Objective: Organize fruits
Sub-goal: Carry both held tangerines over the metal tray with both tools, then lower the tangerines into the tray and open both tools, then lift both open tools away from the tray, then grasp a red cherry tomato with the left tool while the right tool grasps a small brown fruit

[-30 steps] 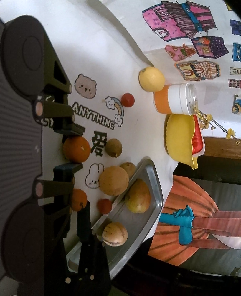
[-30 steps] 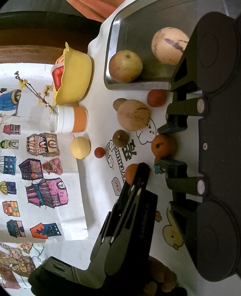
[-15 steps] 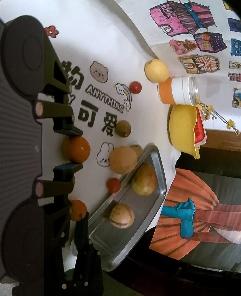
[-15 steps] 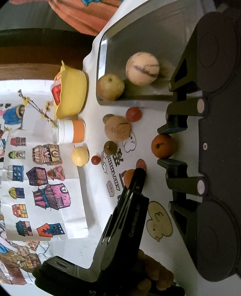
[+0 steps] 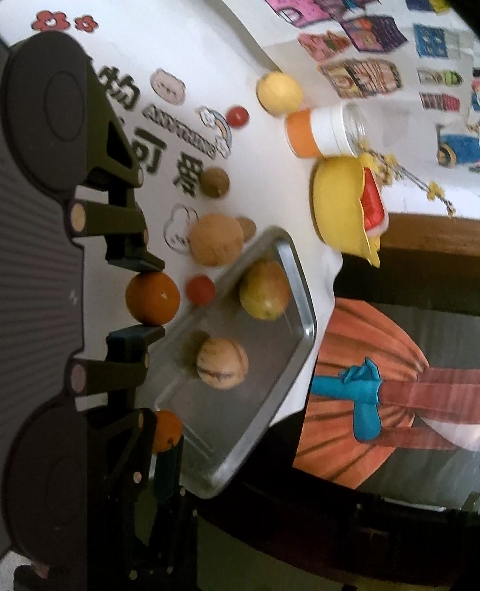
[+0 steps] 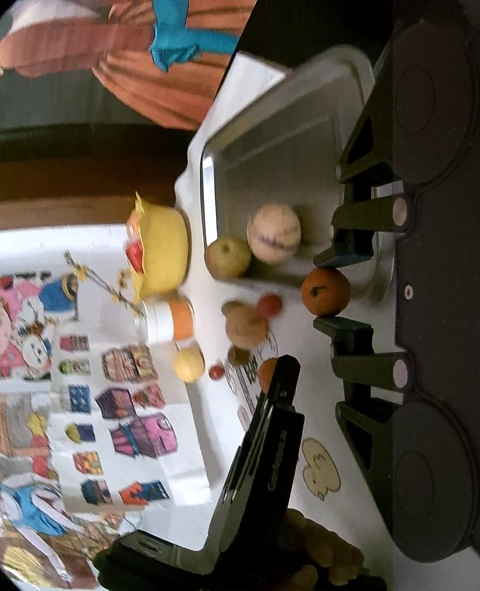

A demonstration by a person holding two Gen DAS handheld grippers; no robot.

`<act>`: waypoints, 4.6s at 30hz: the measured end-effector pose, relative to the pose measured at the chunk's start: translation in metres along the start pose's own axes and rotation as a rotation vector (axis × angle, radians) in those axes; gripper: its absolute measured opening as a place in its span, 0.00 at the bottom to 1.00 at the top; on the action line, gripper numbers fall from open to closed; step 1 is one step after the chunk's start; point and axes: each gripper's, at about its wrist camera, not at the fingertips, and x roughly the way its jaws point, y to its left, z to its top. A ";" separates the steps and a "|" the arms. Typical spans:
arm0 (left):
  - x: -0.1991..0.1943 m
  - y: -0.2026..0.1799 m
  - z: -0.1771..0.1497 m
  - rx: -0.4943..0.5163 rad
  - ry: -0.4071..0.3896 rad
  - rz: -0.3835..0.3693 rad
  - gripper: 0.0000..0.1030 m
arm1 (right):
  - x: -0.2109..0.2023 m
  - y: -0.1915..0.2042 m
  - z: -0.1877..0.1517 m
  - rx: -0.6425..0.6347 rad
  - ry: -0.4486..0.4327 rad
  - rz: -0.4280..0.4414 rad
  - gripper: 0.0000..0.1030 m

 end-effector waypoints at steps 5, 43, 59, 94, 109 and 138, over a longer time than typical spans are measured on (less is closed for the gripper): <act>0.011 -0.016 0.007 0.015 0.005 -0.022 0.33 | -0.004 -0.018 -0.004 0.035 -0.007 -0.027 0.30; 0.053 -0.052 0.017 0.006 0.051 -0.089 0.33 | 0.011 -0.042 -0.013 0.056 0.006 -0.124 0.30; 0.044 -0.050 0.017 -0.013 0.045 -0.091 0.39 | 0.008 -0.038 -0.014 0.029 -0.002 -0.140 0.51; -0.055 0.037 -0.024 -0.113 -0.065 0.151 1.00 | -0.054 0.036 0.005 -0.089 -0.005 -0.084 0.99; -0.093 0.105 -0.052 -0.187 -0.055 0.246 1.00 | -0.035 0.110 0.023 -0.225 0.045 0.066 0.99; -0.043 0.171 -0.008 -0.170 0.003 0.306 1.00 | 0.089 0.121 0.089 -0.392 0.127 0.097 0.99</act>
